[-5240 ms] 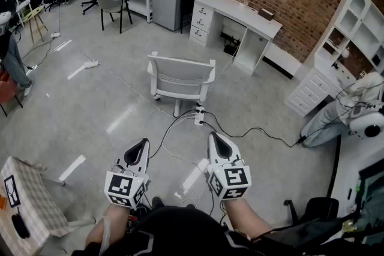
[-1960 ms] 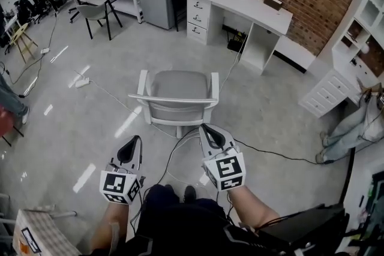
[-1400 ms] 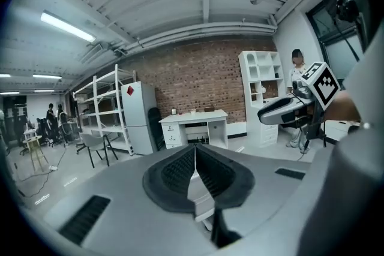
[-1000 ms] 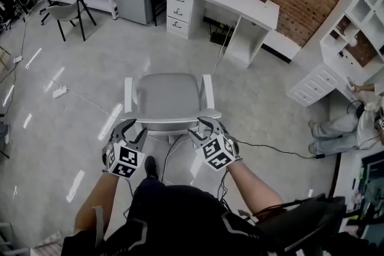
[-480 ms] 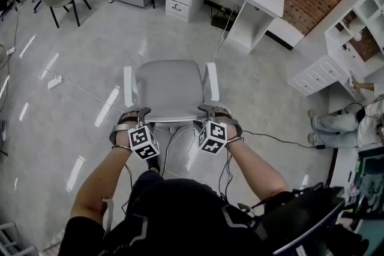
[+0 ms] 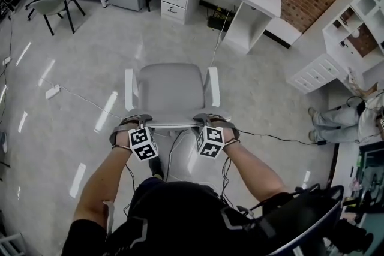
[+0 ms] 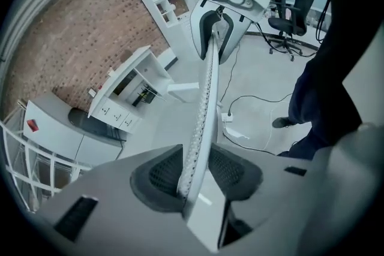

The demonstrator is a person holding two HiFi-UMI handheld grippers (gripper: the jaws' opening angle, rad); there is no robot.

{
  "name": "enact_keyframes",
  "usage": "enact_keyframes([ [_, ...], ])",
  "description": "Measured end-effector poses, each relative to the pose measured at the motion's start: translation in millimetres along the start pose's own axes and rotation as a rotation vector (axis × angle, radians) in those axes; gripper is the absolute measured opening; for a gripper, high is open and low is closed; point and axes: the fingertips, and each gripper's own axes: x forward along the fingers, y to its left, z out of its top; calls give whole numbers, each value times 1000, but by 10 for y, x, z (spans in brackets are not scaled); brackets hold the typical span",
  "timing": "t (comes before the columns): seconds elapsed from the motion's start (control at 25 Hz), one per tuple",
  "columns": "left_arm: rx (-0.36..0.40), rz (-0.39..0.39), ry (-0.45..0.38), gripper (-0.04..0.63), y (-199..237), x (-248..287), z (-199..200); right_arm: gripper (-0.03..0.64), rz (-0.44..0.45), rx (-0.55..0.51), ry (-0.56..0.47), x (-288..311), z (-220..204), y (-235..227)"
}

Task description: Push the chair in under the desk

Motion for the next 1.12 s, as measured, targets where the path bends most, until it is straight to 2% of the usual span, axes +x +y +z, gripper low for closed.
enact_keyframes([
  [0.32,-3,-38,22,133,276,110,-51,126,-20,-16,20,172,64,-276],
  [0.64,36,-20,7,123,636,252,-91,140,-54,50,77,374,134,-649],
  [0.84,60,-32,4,121,906,342,-226,141,-24,100,108,532,275,-819],
  [1.12,124,-34,-22,120,1235,425,-339,141,-46,151,133,668,433,-1042],
])
